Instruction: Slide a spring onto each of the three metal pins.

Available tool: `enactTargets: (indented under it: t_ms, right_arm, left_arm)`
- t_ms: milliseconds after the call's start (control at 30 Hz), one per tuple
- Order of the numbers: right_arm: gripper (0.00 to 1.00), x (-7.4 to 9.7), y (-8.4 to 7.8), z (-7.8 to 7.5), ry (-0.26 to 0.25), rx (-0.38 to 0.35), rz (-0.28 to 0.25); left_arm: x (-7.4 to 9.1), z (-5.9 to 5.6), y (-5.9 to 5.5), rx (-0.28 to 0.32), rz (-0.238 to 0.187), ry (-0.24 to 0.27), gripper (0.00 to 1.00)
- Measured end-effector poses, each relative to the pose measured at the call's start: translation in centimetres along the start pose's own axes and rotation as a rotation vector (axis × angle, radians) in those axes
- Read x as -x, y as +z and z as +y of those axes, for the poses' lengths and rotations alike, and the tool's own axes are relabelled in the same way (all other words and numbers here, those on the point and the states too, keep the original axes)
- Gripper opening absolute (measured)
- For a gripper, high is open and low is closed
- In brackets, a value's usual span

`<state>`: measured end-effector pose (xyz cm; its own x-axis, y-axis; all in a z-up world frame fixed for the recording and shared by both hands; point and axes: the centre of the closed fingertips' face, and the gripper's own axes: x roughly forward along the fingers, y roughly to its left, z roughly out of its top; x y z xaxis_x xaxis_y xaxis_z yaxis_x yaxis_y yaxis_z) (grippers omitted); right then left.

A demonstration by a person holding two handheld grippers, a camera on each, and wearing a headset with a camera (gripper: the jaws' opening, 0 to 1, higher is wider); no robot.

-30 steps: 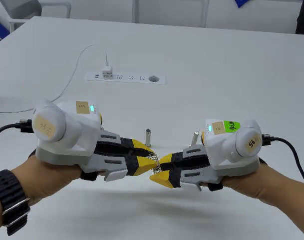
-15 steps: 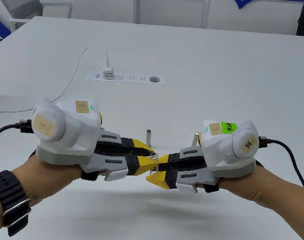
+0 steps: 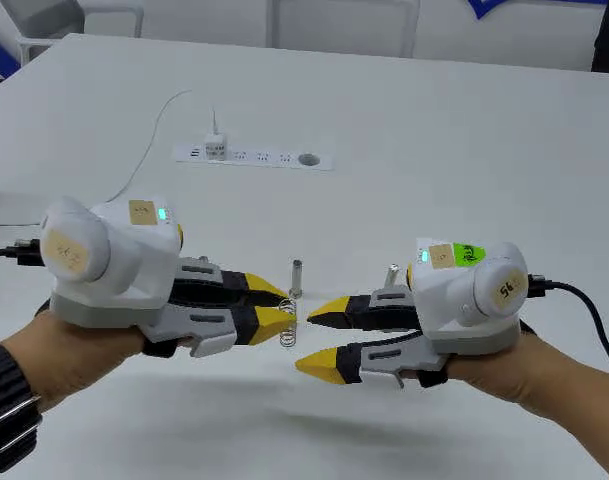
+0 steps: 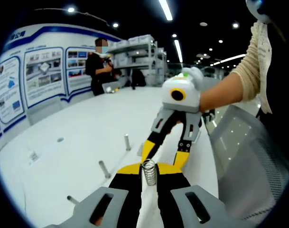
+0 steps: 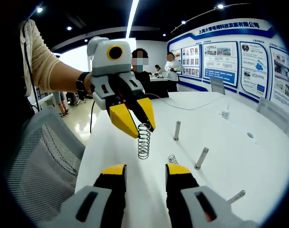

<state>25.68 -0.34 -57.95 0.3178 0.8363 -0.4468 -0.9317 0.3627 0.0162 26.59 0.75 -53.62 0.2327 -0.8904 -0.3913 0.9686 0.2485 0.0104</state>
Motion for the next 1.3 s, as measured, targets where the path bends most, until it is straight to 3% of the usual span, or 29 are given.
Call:
enactTargets:
  t_ms: [100, 467, 633, 1033, 1300]
  right_arm:
    - [0.35, 0.4, 0.0, -0.2, -0.01, -0.011, -0.007]
    - [0.4, 1.8, -0.7, -1.0, -0.048, -0.045, -0.014]
    - [0.45, 2.3, -0.9, -1.2, -0.059, -0.051, -0.016]
    - [0.62, 3.3, -1.7, -1.5, -0.093, -0.06, -0.008]
    - [0.69, 4.2, -2.4, -2.0, -0.123, -0.077, -0.007]
  left_arm:
    - [0.7, 0.8, -0.2, -0.003, 0.0, 0.024, 0.1]
    - [4.5, 6.0, -1.0, 0.043, -0.023, 0.175, 0.1]
    - [5.4, 7.6, -1.5, 0.059, -0.022, 0.218, 0.1]
    - [6.4, 10.7, -1.8, 0.064, -0.01, 0.286, 0.1]
    - [6.2, 12.0, -2.0, 0.066, -0.003, 0.313, 0.1]
